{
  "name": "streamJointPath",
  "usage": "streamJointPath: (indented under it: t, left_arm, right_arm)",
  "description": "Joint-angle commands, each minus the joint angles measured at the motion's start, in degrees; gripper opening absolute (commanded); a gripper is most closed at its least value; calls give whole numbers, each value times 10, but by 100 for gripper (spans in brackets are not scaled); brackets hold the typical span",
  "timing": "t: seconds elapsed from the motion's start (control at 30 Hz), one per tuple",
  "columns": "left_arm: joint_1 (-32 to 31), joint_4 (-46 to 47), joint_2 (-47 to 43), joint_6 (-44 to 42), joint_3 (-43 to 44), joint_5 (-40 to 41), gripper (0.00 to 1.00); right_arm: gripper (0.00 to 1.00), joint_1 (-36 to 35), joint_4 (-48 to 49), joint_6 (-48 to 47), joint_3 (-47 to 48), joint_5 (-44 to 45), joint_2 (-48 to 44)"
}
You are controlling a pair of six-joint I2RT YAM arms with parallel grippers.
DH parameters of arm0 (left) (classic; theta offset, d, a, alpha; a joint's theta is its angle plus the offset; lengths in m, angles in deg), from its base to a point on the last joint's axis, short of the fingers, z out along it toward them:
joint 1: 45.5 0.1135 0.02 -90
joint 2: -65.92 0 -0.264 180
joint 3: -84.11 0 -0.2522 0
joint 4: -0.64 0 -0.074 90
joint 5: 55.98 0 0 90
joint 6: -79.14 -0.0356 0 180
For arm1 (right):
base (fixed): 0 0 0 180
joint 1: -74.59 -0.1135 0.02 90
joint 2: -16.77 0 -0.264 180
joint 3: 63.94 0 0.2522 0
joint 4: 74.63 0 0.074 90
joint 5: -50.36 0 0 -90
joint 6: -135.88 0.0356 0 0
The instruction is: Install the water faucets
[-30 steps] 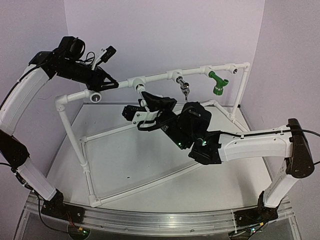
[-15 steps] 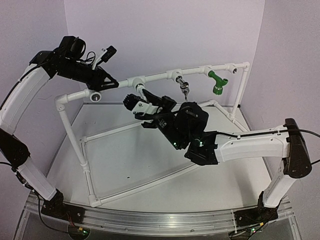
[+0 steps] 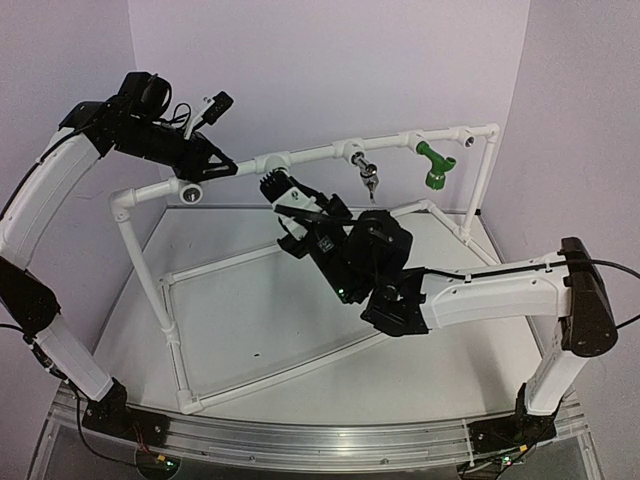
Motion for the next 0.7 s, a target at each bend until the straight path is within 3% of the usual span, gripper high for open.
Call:
streamJointPath:
  t: [0.0, 0.47, 0.67]
  left_arm:
    - [-20, -139, 42, 10, -46, -19, 35]
    - [-20, -137, 42, 10, -52, -17, 34]
    - [-20, -137, 41, 10, -56, -16, 34]
  right_arm:
    - [0, 2, 35, 74, 30, 42, 21]
    - [0, -6, 38, 249, 39, 112, 36]
    - [0, -11, 32, 330, 41, 102, 21]
